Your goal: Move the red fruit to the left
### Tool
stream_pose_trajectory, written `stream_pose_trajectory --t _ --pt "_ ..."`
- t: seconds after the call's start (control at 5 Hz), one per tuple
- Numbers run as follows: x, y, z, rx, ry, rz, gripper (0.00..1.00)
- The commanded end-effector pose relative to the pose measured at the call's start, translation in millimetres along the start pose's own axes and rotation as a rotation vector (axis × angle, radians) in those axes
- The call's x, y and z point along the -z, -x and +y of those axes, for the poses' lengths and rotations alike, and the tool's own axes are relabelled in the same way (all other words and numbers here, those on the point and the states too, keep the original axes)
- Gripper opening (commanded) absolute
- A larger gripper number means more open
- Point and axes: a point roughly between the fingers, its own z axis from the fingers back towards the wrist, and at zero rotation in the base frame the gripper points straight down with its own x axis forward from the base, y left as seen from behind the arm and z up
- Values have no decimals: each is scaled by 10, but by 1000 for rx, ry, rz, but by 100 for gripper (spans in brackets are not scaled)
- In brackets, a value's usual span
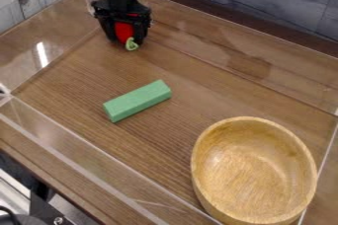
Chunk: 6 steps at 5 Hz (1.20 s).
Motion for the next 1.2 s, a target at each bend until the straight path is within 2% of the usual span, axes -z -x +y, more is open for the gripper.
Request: stream_pose_trajectory --t 0.0,0.2,0.6,0.8,1.0 --pt "-297 -100 -19 6 8 -50 100" --pt "-447 -77 -71 3 31 -47 100" --pt "-635 -20 -126 -3 75 -57 100" --pt "-747 -31 -117 15 83 -51 100" --pt "-770 -76 -56 34 82 -46 0"
